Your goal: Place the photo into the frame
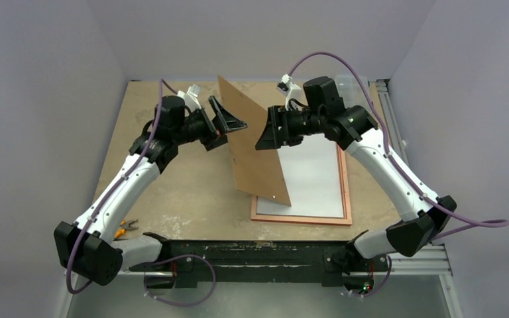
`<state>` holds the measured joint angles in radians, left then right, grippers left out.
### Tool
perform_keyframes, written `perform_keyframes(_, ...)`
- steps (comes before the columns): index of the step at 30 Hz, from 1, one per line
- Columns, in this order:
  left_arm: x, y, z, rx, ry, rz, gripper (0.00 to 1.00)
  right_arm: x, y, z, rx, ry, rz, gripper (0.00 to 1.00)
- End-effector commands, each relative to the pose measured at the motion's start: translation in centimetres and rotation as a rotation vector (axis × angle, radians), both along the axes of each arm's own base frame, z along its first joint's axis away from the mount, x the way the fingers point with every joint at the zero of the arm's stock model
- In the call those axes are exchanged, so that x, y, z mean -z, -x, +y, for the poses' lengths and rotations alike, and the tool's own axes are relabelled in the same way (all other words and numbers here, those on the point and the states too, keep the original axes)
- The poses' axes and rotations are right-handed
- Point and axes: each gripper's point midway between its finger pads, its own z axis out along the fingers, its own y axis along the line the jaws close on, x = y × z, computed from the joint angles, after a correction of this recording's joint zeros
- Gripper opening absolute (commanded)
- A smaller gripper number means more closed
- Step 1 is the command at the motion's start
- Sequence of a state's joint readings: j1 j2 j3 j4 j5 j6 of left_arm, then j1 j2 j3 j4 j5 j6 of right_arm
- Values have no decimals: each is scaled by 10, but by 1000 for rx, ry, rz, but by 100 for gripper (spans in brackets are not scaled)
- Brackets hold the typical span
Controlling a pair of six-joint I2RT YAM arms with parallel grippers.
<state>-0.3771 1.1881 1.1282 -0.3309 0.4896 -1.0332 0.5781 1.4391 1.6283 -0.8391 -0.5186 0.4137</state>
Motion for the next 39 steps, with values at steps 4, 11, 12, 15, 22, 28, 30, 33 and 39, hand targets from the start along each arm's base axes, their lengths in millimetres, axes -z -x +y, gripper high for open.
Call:
perform_keyframes(4, 43, -15, -15, 47, -97, 61, 99, -32, 14, 12, -62, -146, -40, 66)
perform_keyframes(11, 89, -16, -5, 5, -166, 98, 80, -13, 5, 5, -22, -120, -22, 66)
perform_keyframes(12, 93, -16, -5, 2, -161, 98, 72, -9, 4, 4, -20, -130, -5, 66)
perform_keyframes(15, 110, -18, -5, 1, -172, 118, 48, -4, -3, -3, 1, -187, 30, 66)
perform_keyframes(22, 141, -22, 1, -3, -248, 164, 0, 34, -37, -62, 189, -142, 53, 67)
perform_keyframes(28, 139, -20, 17, -26, -242, 154, 0, 100, -65, -136, 470, 55, 58, 83)
perform_keyframes(30, 123, -19, 30, -48, -210, 121, 0, 124, -72, -164, 569, 112, 97, 84)
perform_keyframes(33, 99, -14, 46, -69, -172, 72, 0, 160, -79, -200, 718, 213, 143, 86)
perform_keyframes(39, 46, 4, 58, -38, -114, -27, 0, 224, -81, -259, 946, 423, 193, 89)
